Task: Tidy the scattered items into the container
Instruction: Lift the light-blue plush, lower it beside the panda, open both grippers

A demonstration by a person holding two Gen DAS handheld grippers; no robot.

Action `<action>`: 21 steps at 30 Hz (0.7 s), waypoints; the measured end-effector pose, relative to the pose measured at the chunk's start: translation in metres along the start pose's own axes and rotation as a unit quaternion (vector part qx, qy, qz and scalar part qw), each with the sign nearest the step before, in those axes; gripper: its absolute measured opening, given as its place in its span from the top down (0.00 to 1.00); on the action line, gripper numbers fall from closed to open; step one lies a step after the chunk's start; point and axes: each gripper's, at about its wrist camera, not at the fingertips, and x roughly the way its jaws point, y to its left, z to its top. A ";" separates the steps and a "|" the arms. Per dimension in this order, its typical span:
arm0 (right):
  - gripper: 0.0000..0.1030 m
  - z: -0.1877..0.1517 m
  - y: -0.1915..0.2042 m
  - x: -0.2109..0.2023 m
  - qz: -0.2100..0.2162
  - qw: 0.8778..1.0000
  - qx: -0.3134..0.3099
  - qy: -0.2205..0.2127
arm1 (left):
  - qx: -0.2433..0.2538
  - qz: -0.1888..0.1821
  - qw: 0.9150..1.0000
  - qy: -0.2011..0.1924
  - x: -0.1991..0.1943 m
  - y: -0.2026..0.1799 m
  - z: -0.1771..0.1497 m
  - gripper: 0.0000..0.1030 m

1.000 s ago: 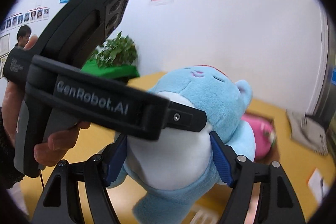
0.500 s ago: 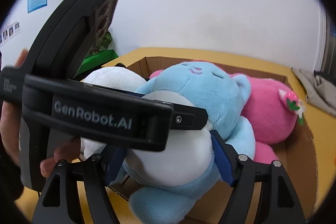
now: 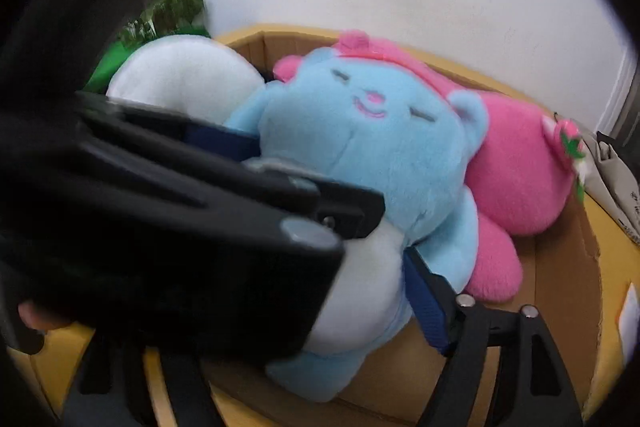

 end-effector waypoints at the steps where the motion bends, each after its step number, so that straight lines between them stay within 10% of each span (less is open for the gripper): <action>1: 0.20 -0.001 -0.001 -0.001 0.004 1.000 0.009 0.001 | -0.001 -0.003 1.000 -0.004 -0.003 0.001 -0.001 0.22; 21: 0.14 -0.047 -0.003 -0.051 -0.001 0.993 0.117 0.023 | -0.007 0.035 0.999 0.014 -0.060 0.009 -0.087 0.24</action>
